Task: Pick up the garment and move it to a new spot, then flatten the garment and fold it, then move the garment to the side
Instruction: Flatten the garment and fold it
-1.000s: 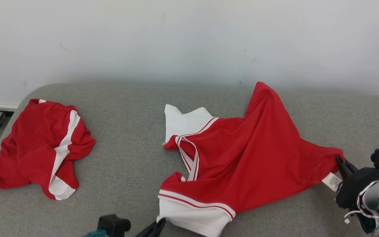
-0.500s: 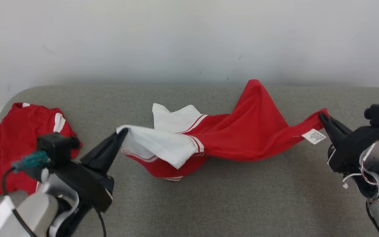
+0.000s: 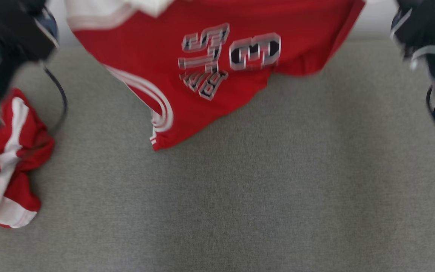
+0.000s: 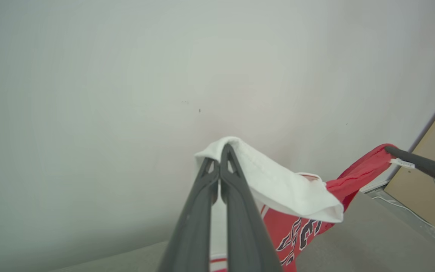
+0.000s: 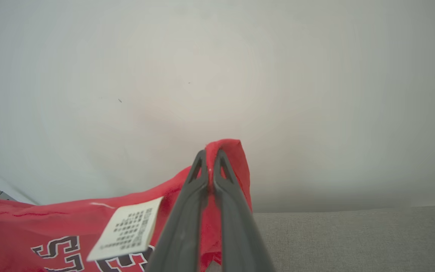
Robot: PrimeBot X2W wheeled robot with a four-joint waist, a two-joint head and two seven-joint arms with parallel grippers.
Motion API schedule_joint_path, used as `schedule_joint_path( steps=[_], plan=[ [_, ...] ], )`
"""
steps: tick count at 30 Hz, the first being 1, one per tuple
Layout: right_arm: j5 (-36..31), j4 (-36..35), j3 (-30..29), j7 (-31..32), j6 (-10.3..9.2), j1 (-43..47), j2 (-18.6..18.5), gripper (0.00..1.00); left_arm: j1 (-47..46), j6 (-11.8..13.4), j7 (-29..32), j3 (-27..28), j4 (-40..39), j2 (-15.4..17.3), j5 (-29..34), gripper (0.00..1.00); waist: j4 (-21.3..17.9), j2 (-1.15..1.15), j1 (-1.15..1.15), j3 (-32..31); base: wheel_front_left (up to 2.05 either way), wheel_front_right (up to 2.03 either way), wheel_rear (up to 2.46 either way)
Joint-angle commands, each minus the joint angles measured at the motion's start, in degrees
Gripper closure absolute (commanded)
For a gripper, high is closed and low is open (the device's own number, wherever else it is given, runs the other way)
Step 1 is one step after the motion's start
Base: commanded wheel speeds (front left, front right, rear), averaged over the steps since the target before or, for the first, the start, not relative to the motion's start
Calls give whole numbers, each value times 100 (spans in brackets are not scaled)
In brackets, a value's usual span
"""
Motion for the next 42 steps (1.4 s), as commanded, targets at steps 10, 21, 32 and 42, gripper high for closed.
schedule_joint_path(
  steps=[10,21,32,42],
  plan=[
    [-581,1881,-105,-991,-4,-2485,526,100,-2478,-7,-257,-535,1806,-203,95,100,-384,-1,-1,1505,0,0,0],
    [-1216,2908,-197,-2405,-5,-4003,497,100,-4409,-7,-1485,-794,2895,-714,271,100,-196,-1,-1,1957,0,0,0],
    [-1702,2765,-296,-2803,-4,-4344,514,100,-4797,-7,-2357,-1166,3290,-1082,277,100,71,-1,-1,2256,0,0,0],
    [-1287,1809,327,-2803,-4,-3224,494,100,-3704,-7,-2463,-1238,2228,-901,-359,100,165,-1,-1,2169,0,0,0]
  ],
)
